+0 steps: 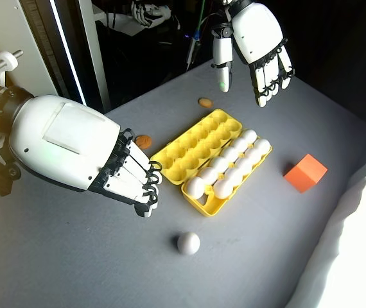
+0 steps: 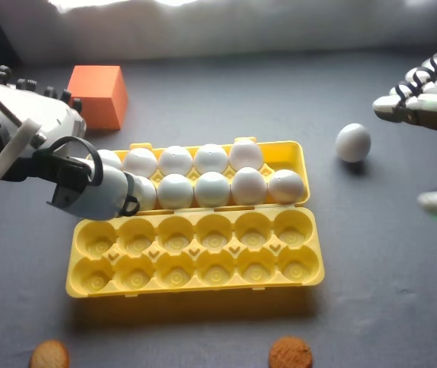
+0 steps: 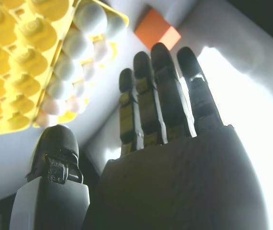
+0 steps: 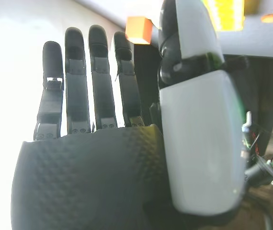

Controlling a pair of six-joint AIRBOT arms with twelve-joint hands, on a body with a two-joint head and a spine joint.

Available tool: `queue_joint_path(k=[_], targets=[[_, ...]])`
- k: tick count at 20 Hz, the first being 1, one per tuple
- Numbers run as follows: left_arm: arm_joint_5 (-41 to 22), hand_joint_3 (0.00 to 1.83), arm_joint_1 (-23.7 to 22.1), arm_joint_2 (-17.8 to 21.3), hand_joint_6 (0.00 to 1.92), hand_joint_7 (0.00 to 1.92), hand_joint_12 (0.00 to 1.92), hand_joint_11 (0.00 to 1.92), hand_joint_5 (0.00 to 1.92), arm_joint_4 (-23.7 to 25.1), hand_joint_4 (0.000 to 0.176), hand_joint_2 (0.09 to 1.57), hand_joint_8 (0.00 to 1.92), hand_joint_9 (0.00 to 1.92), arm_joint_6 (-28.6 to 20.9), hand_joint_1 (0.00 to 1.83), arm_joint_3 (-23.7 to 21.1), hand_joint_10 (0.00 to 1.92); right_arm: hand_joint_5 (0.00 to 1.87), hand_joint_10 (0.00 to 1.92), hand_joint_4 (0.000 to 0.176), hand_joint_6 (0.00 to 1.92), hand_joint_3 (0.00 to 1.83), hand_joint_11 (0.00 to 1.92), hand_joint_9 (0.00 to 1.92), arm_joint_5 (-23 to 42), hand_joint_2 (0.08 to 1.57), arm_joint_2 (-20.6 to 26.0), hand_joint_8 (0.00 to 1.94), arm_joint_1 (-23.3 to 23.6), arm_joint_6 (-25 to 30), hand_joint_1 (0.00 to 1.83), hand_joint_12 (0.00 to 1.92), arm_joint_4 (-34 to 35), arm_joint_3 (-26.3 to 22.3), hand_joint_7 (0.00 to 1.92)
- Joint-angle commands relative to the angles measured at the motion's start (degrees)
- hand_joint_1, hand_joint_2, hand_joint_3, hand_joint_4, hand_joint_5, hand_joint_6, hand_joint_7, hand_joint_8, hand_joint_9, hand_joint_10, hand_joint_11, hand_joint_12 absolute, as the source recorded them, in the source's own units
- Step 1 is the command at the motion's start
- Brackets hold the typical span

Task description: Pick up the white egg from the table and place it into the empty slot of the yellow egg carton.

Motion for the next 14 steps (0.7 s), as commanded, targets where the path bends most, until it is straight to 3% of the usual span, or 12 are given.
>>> queue_joint_path(k=[1, 5, 6, 8, 10, 12, 14], targets=[[-0.66, 0.04, -0.46, 0.53, 0.01, 0.19, 0.17, 0.00, 0.20, 4.82, 0.000, 1.15, 0.01, 0.15, 0.34, 0.00, -0.12, 0.01, 0.12, 0.00, 0.000, 0.00, 0.00, 0.00, 0.08, 5.80, 1.23, 0.65, 0.00, 0.64, 0.22, 0.00, 0.09, -0.14, 0.21, 0.12], [-0.66, 0.01, -0.46, 0.53, 0.00, 0.18, 0.12, 0.00, 0.18, 4.85, 0.000, 1.17, 0.00, 0.14, 0.34, 0.00, -0.12, 0.00, 0.18, 0.01, 0.000, 0.01, 0.00, 0.00, 0.14, 6.53, 1.24, 0.65, 0.00, 0.64, 0.21, 0.00, 0.28, 0.36, 0.41, 0.18], [-0.66, 0.00, -0.46, 0.53, 0.00, 0.21, 0.20, 0.00, 0.21, 4.87, 0.000, 1.17, 0.01, 0.18, 0.34, 0.00, -0.12, 0.00, 0.19, 0.01, 0.000, 0.01, 0.00, 0.00, 0.15, 6.71, 1.24, 0.51, 0.00, 0.71, 0.22, 0.00, 0.31, 1.77, 0.92, 0.19], [-0.66, 0.00, -0.46, 0.54, 0.00, 0.20, 0.17, 0.00, 0.19, 4.87, 0.000, 1.17, 0.00, 0.16, 0.34, 0.00, -0.12, 0.00, 0.18, 0.01, 0.000, 0.00, 0.00, 0.00, 0.15, 6.66, 1.25, -0.75, 0.00, 1.02, 0.23, 0.02, 0.30, 2.92, 3.16, 0.19], [-0.66, 0.00, -0.46, 0.54, 0.01, 0.20, 0.17, 0.00, 0.20, 4.86, 0.000, 1.17, 0.00, 0.16, 0.34, 0.00, -0.12, 0.00, 0.18, 0.00, 0.000, 0.00, 0.00, 0.00, 0.14, 6.37, 1.21, -3.05, 0.00, 1.01, 0.42, 0.28, 0.30, 3.58, 6.18, 0.19], [-0.65, 0.00, -0.46, 0.55, 0.00, 0.23, 0.22, 0.00, 0.22, 4.85, 0.000, 1.17, 0.01, 0.19, 0.34, 0.00, -0.12, 0.00, 0.12, 0.00, 0.000, 0.00, 0.00, 0.00, 0.08, 6.18, 1.16, -5.43, 0.00, 1.00, 0.44, 0.59, 0.18, 5.08, 8.94, 0.13], [-0.65, 0.00, -0.46, 0.55, 0.00, 0.23, 0.23, 0.00, 0.21, 4.66, 0.000, 1.17, 0.00, 0.20, 0.34, 0.00, -0.13, 0.00, 0.10, 0.00, 0.000, 0.00, 0.00, 0.00, 0.05, 5.83, 1.11, -7.80, 0.00, 0.94, 0.43, 0.80, 0.13, 7.64, 11.44, 0.09]])
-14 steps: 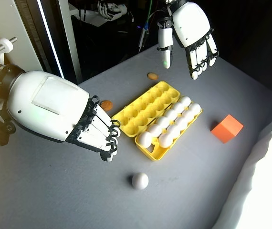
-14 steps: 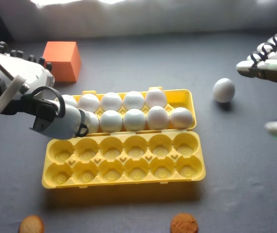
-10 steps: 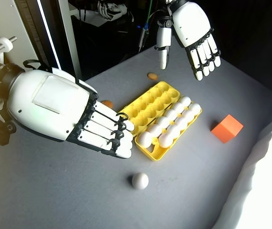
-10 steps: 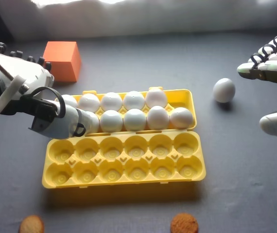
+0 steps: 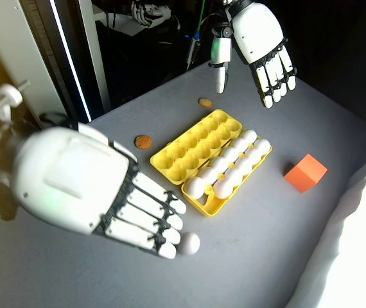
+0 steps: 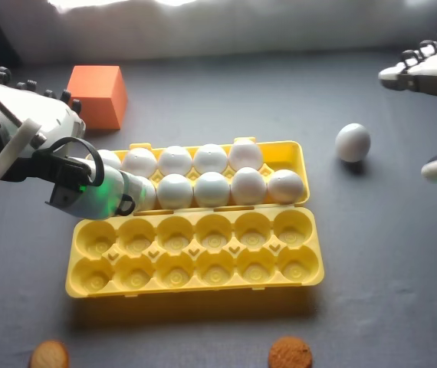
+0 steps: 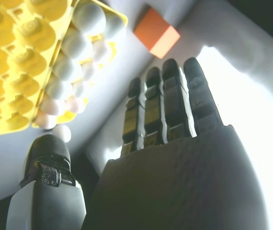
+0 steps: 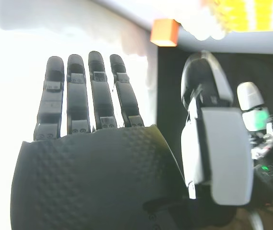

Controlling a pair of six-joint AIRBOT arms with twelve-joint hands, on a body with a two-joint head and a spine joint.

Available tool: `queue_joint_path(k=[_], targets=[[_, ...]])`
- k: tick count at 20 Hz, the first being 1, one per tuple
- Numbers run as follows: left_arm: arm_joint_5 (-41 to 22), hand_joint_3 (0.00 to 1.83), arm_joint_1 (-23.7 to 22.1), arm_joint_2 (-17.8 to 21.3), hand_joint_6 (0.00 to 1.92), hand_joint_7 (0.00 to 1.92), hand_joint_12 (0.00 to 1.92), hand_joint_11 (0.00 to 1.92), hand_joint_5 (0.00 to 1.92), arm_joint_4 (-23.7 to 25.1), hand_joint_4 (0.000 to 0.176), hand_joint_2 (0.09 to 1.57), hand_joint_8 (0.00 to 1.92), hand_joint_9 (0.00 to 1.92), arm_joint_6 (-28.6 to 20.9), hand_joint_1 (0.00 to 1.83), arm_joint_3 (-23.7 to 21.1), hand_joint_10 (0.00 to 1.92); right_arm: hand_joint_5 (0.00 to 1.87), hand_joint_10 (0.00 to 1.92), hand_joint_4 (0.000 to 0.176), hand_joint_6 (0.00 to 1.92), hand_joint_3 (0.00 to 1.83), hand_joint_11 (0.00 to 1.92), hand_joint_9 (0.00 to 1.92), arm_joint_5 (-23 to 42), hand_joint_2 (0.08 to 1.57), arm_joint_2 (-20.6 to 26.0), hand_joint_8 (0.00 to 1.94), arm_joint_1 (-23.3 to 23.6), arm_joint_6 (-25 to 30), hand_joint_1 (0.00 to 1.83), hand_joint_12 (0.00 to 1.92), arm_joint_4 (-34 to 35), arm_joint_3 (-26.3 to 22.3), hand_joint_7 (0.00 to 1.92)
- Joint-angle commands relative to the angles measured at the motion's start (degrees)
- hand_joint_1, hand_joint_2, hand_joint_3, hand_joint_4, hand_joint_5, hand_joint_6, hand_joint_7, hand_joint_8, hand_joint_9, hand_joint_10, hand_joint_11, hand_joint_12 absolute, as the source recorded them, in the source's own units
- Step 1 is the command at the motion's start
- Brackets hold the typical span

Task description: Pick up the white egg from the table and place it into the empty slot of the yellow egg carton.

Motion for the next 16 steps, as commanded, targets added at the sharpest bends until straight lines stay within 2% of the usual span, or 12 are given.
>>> queue_joint_path(k=[1, 5, 8, 12, 13, 15, 16], targets=[[-0.56, 0.00, -0.47, 0.55, 0.00, 0.21, 0.22, 0.00, 0.21, 4.67, 0.000, 1.17, 0.00, 0.18, 0.37, 0.00, -0.13, 0.00, 0.06, 0.00, 0.000, 0.00, 0.00, 0.00, 0.01, 5.54, 1.10, -0.11, 0.00, 0.73, 0.34, 0.88, 0.04, 0.97, 1.16, 0.04], [-0.55, 0.00, -0.47, 0.55, 0.00, 0.23, 0.22, 0.00, 0.23, 4.78, 0.000, 1.17, 0.00, 0.19, 0.37, 0.00, -0.13, 0.00, 0.05, 0.00, 0.000, 0.00, 0.00, 0.00, 0.00, 5.40, 1.03, -5.70, 0.00, 0.74, 0.06, 1.13, 0.00, 3.66, 6.76, 0.00], [-0.54, 0.00, -0.47, 0.55, 0.00, 0.23, 0.20, 0.00, 0.23, 4.67, 0.000, 1.19, 0.00, 0.19, 0.37, 0.00, -0.13, 0.00, 0.05, 0.00, 0.000, 0.01, 0.00, 0.00, 0.00, 3.04, 1.03, -9.71, 0.00, 0.86, -1.39, 1.16, 0.00, 9.91, 11.31, 0.00], [-0.56, 0.00, -0.49, 0.55, 0.00, 0.23, 0.21, 0.00, 0.23, 4.63, 0.000, 1.20, 0.00, 0.19, 0.37, 0.00, -0.15, 0.00, 0.20, 0.00, 0.000, 0.03, 0.00, 0.00, 0.00, 2.97, 1.07, -13.11, 0.01, 0.71, -1.41, 1.19, 0.00, 11.28, 14.40, 0.06], [-0.54, 0.00, -0.47, 0.55, 0.00, 0.26, 0.24, 0.00, 0.25, 4.68, 0.000, 1.21, 0.01, 0.21, 0.37, 0.00, -0.15, 0.01, 0.24, 0.01, 0.000, 0.02, 0.00, 0.02, 0.04, 2.97, 1.07, -14.06, 0.01, 0.73, -1.41, 1.19, 0.02, 11.85, 15.16, 0.12], [-0.53, 0.00, -0.46, 0.56, 0.00, 0.28, 0.26, 0.00, 0.26, 4.82, 0.000, 1.21, 0.01, 0.24, 0.37, 0.00, -0.14, 0.01, 0.28, 0.01, 0.000, 0.01, 0.01, 0.00, 0.09, 4.38, 1.10, -16.27, 0.01, 0.68, -1.79, 1.21, 0.20, 12.08, 16.83, 0.16], [-0.53, 0.00, -0.46, 0.56, 0.00, 0.28, 0.27, 0.00, 0.26, 4.81, 0.000, 1.21, 0.00, 0.23, 0.37, 0.00, -0.14, 0.00, 0.32, 0.00, 0.000, 0.02, 0.01, 0.00, 0.10, 4.86, 1.11, -17.04, 0.01, 0.55, -1.78, 1.21, 0.19, 12.20, 17.40, 0.18]])
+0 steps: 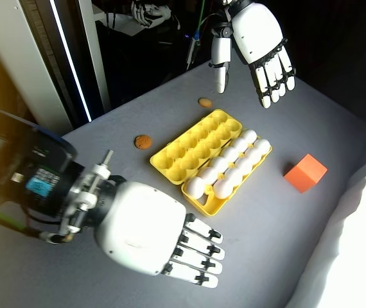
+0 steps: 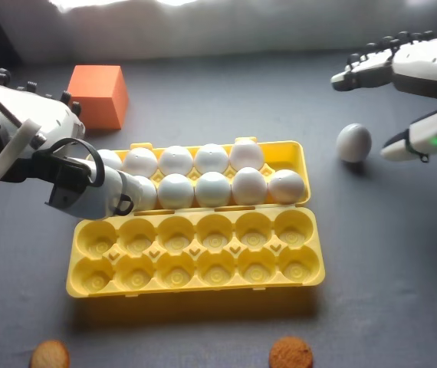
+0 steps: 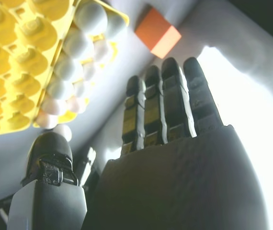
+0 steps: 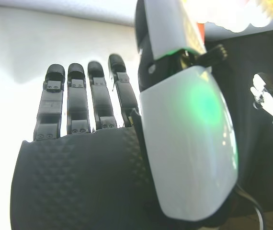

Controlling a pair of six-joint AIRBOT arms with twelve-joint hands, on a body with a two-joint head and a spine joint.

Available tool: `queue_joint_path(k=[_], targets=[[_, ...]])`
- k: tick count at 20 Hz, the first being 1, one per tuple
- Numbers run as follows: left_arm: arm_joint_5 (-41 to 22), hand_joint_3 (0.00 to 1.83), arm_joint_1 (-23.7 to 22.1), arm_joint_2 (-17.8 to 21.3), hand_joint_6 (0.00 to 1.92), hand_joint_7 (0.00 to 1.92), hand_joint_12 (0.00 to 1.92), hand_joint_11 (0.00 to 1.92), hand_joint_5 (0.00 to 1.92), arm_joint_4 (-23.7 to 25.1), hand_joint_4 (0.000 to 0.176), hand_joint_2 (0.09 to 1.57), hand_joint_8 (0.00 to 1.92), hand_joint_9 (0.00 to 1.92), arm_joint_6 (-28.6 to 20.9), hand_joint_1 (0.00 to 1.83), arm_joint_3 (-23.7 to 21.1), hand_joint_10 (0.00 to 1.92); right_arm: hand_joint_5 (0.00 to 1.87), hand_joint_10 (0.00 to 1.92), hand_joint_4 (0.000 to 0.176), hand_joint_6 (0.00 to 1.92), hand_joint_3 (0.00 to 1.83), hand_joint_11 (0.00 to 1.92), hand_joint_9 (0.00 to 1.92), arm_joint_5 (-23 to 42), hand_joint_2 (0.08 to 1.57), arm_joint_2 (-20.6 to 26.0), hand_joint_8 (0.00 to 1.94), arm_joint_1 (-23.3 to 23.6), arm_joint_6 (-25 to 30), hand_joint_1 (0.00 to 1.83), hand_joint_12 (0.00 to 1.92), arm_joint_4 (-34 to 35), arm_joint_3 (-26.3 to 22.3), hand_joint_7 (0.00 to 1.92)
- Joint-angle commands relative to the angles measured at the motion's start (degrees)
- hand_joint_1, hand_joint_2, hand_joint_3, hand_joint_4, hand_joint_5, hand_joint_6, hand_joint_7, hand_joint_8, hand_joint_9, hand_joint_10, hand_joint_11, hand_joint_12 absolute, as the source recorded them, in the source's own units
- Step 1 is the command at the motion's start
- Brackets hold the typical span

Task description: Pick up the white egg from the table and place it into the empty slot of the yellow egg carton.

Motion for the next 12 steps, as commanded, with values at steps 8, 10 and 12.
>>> queue_joint_path(k=[8, 10, 12], targets=[[-0.52, 0.00, -0.46, 0.56, 0.00, 0.33, 0.33, 0.00, 0.30, 5.03, 0.000, 1.24, 0.00, 0.29, 0.34, 0.00, -0.14, 0.00, 0.28, 0.01, 0.000, 0.00, 0.00, 0.00, 0.16, 7.59, 1.15, -4.67, 0.00, -0.73, 0.03, 1.24, 0.32, 2.00, 6.06, 0.24], [-0.52, 0.00, -0.46, 0.56, 0.00, 0.31, 0.30, 0.00, 0.28, 5.03, 0.000, 1.24, 0.00, 0.27, 0.34, 0.00, -0.14, 0.00, 0.28, 0.00, 0.000, 0.01, 0.00, 0.00, 0.15, 8.13, 1.15, -5.13, 0.00, -1.74, 0.02, 1.25, 0.27, 2.01, 6.50, 0.23], [-0.52, 0.00, -0.46, 0.56, 0.00, 0.30, 0.28, 0.00, 0.26, 5.02, 0.000, 1.25, 0.00, 0.26, 0.34, 0.00, -0.14, 0.00, 0.28, 0.01, 0.000, 0.00, 0.00, 0.00, 0.15, 8.63, 1.14, -5.66, 0.00, -2.67, 0.02, 1.25, 0.28, 2.05, 6.85, 0.23]])
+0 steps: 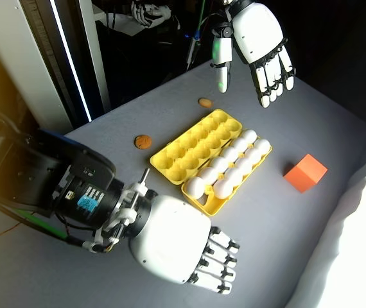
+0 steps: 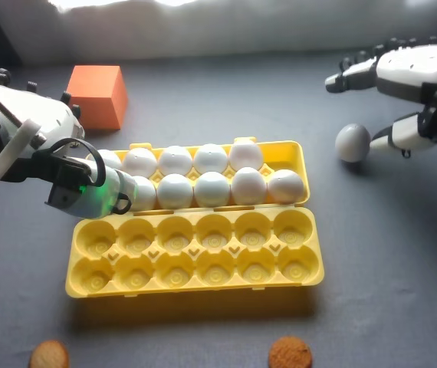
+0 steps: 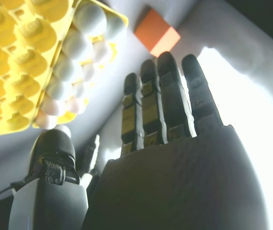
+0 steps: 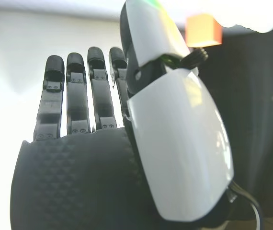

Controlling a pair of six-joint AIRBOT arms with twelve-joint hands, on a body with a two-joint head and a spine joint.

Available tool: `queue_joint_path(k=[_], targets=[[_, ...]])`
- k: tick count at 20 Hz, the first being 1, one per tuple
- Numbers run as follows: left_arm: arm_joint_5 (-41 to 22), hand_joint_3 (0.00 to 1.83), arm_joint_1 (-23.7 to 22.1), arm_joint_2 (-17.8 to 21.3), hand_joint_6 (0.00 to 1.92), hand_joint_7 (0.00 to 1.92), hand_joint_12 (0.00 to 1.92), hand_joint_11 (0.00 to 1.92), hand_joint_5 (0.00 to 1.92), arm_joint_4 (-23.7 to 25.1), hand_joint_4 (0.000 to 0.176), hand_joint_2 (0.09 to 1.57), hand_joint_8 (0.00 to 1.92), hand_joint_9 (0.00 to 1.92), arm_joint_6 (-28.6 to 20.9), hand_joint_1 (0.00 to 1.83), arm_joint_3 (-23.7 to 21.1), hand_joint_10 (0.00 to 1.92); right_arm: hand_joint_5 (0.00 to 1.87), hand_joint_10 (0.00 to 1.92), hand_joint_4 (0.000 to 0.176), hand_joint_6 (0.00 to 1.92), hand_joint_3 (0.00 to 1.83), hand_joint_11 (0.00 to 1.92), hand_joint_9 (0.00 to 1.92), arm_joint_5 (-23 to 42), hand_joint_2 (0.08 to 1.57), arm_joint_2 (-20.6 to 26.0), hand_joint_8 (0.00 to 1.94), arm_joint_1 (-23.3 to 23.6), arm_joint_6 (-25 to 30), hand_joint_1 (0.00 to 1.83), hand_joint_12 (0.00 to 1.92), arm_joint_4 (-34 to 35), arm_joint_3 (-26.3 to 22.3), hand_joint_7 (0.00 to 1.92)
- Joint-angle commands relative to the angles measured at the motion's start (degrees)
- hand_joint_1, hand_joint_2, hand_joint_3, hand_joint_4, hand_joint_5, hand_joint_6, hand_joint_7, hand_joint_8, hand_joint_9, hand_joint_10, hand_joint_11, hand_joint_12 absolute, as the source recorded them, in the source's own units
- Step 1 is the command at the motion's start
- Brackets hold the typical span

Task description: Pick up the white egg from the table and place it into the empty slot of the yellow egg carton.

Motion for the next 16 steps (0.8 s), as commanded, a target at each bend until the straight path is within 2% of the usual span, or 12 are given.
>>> queue_joint_path(k=[1, 2, 5, 9, 10, 13, 14, 15, 16], targets=[[-0.52, 0.00, -0.46, 0.56, 0.00, 0.33, 0.35, 0.00, 0.29, 5.00, 0.000, 1.25, 0.00, 0.29, 0.37, 0.00, -0.14, 0.00, 0.30, 0.01, 0.000, 0.01, 0.00, 0.00, 0.16, 5.74, 1.13, 0.32, 0.00, 0.23, 0.06, 1.27, 0.33, -0.28, 0.47, 0.24], [-0.52, 0.00, -0.46, 0.56, 0.00, 0.34, 0.38, 0.00, 0.30, 4.98, 0.000, 1.26, 0.00, 0.30, 0.37, 0.00, -0.14, 0.00, 0.29, 0.00, 0.000, 0.00, 0.00, 0.00, 0.15, 5.82, 1.12, 0.09, 0.00, 0.07, 0.06, 1.27, 0.31, 0.15, 0.64, 0.23], [-0.52, 0.00, -0.53, 0.56, 0.00, 0.34, 0.40, 0.00, 0.30, 4.46, 0.000, 1.28, 0.00, 0.30, 0.37, 0.00, -0.16, 0.00, 0.28, 0.00, 0.000, 0.00, 0.00, 0.00, 0.16, 6.21, 1.10, -0.49, 0.00, -0.53, 0.06, 1.27, 0.42, 0.78, 1.23, 0.24], [-0.54, 0.00, -0.61, 0.55, 0.00, 0.33, 0.38, 0.00, 0.29, 4.37, 0.000, 1.27, 0.00, 0.30, 0.37, 0.00, -0.16, 0.00, 0.28, 0.01, 0.000, 0.00, 0.00, 0.00, 0.18, 6.37, 1.09, -1.53, 0.01, -1.64, 0.16, 1.27, 0.40, 1.02, 2.26, 0.26], [-0.54, 0.00, -0.61, 0.55, 0.00, 0.32, 0.38, 0.00, 0.29, 4.42, 0.000, 1.28, 0.00, 0.28, 0.37, 0.00, -0.16, 0.00, 0.28, 0.00, 0.000, 0.00, 0.00, 0.00, 0.16, 6.37, 1.10, -1.64, 0.00, -1.87, 0.28, 1.25, 0.34, 1.04, 2.26, 0.25], [-0.55, 0.01, -0.61, 0.55, 0.00, 0.29, 0.38, 0.00, 0.29, 4.62, 0.000, 1.29, 0.00, 0.27, 0.37, 0.00, -0.15, 0.00, 0.28, 0.01, 0.000, 0.00, 0.00, 0.00, 0.17, 6.36, 1.10, -2.04, 0.01, -2.71, 0.36, 1.26, 0.37, 1.04, 2.29, 0.26], [-0.55, 0.00, -0.60, 0.55, 0.00, 0.31, 0.40, 0.00, 0.30, 4.69, 0.000, 1.30, 0.00, 0.28, 0.37, 0.00, -0.15, 0.00, 0.29, 0.01, 0.000, 0.00, 0.00, 0.00, 0.18, 6.39, 1.10, -2.13, 0.00, -2.91, 0.64, 1.26, 0.40, 1.04, 2.35, 0.27], [-0.55, 0.00, -0.59, 0.55, 0.00, 0.33, 0.42, 0.00, 0.30, 4.70, 0.000, 1.29, 0.01, 0.30, 0.37, 0.00, -0.15, 0.01, 0.32, 0.01, 0.000, 0.01, 0.00, 0.00, 0.20, 6.41, 1.09, -2.23, 0.01, -3.10, 1.34, 1.27, 0.54, 1.04, 2.46, 0.29], [-0.55, 0.00, -0.59, 0.55, 0.00, 0.33, 0.42, 0.00, 0.30, 4.70, 0.000, 1.29, 0.01, 0.30, 0.37, 0.00, -0.15, 0.01, 0.34, 0.01, 0.000, 0.02, 0.00, 0.00, 0.21, 6.40, 1.10, -2.26, 0.01, -3.14, 1.35, 1.26, 0.56, 1.04, 2.46, 0.30]])
